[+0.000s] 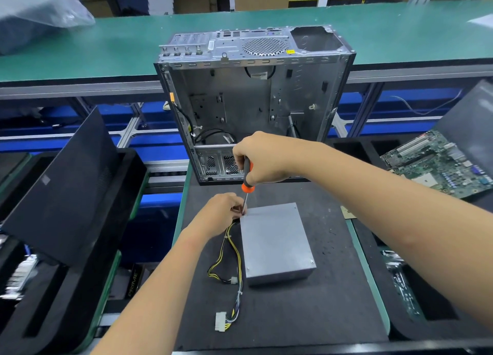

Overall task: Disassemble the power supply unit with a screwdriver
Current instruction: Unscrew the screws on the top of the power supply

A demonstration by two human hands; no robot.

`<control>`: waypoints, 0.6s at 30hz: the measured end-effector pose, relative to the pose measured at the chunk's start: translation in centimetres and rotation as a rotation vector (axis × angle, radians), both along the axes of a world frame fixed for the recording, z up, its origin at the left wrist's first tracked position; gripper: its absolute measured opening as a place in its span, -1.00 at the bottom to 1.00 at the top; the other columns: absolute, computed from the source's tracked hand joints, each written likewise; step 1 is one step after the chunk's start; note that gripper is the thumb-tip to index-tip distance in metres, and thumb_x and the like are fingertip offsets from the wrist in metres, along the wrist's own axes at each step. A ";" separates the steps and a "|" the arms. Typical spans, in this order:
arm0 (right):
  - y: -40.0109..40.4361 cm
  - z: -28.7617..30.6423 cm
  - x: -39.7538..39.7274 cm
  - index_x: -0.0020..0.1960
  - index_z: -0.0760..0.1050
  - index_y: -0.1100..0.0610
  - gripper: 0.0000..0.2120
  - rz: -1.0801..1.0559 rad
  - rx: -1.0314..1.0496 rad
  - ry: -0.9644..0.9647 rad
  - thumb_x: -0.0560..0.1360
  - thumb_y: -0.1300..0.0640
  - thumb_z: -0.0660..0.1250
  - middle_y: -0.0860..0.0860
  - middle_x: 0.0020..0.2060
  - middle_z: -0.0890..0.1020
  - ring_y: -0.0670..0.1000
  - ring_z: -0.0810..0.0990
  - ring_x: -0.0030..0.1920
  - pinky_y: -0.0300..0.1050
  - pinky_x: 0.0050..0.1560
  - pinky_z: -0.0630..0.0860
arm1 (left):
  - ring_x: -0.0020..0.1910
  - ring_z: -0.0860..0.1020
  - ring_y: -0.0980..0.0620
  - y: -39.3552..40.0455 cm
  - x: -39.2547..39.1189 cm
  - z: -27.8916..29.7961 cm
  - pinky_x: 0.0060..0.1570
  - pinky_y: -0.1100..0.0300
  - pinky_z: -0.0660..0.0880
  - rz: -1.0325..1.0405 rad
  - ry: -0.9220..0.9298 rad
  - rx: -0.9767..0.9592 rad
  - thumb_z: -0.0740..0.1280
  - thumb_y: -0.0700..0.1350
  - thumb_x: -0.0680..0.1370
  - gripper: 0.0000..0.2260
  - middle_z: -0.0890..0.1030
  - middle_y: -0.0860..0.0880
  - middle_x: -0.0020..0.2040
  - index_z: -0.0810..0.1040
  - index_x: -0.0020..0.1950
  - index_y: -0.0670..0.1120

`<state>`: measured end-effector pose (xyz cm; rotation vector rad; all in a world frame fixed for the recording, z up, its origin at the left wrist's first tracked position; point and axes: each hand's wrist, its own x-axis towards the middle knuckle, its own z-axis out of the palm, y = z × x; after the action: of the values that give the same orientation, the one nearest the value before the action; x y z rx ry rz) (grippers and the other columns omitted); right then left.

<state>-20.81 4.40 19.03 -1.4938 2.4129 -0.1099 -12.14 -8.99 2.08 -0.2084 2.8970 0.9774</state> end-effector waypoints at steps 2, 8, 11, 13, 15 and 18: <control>0.0 -0.1 0.2 -0.04 0.49 0.11 -0.86 0.001 -0.024 0.006 0.45 0.11 0.40 -0.04 -0.17 0.54 0.00 0.49 -0.17 -0.12 -0.30 0.44 | -0.13 0.55 0.06 0.0 0.2 -0.2 -0.06 0.23 0.49 0.029 0.013 0.052 0.32 -0.35 0.50 -0.80 0.59 0.00 -0.14 0.62 -0.16 -0.05; -0.7 -0.1 1.0 -0.10 0.35 0.16 -0.78 0.010 0.063 0.231 0.65 0.07 0.11 0.05 -0.30 0.37 -0.01 0.33 -0.37 -0.11 -0.45 0.16 | -0.16 0.58 0.17 -0.1 0.9 -0.5 -0.06 0.34 0.51 0.100 0.056 0.156 0.37 -0.29 0.48 -0.86 0.66 0.06 -0.15 0.67 -0.13 -0.08; -0.8 0.4 0.7 -0.03 0.43 0.13 -0.93 0.073 0.035 0.087 0.52 0.19 0.30 -0.03 -0.25 0.44 -0.06 0.41 -0.30 -0.14 -0.39 0.28 | -0.15 0.59 0.21 -0.4 0.9 -0.4 -0.10 0.43 0.48 0.097 0.051 0.140 0.41 -0.23 0.47 -0.89 0.66 0.11 -0.12 0.70 -0.09 -0.07; -0.7 0.9 0.6 0.02 0.48 0.10 -0.79 0.122 0.027 -0.025 0.43 0.29 0.36 -0.07 -0.17 0.48 -0.03 0.47 -0.18 -0.15 -0.28 0.40 | -0.16 0.59 0.22 -0.5 1.0 -0.3 -0.12 0.45 0.47 0.107 0.042 0.146 0.42 -0.21 0.46 -0.89 0.66 0.12 -0.12 0.71 -0.09 -0.05; -0.7 1.1 0.7 0.03 0.52 0.09 -0.77 0.131 0.024 -0.065 0.41 0.29 0.37 -0.09 -0.15 0.50 0.02 0.50 -0.08 -0.14 -0.20 0.46 | -0.15 0.59 0.22 -0.4 1.0 -0.3 -0.12 0.46 0.46 0.128 0.035 0.169 0.43 -0.20 0.46 -0.90 0.66 0.12 -0.12 0.70 -0.09 -0.05; -0.9 0.8 0.7 0.07 0.43 0.10 -0.74 0.066 0.073 -0.014 0.51 -0.05 0.34 -0.07 -0.15 0.56 0.06 0.57 -0.10 -0.07 -0.13 0.51 | -0.15 0.60 0.22 -0.1 0.9 -0.4 -0.10 0.42 0.48 0.160 0.039 0.191 0.42 -0.22 0.46 -0.91 0.67 0.11 -0.15 0.70 -0.13 -0.06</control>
<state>-20.09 3.49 19.86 -1.5327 2.3285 -0.0178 -11.19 -9.08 1.64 -0.4173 2.8325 1.2894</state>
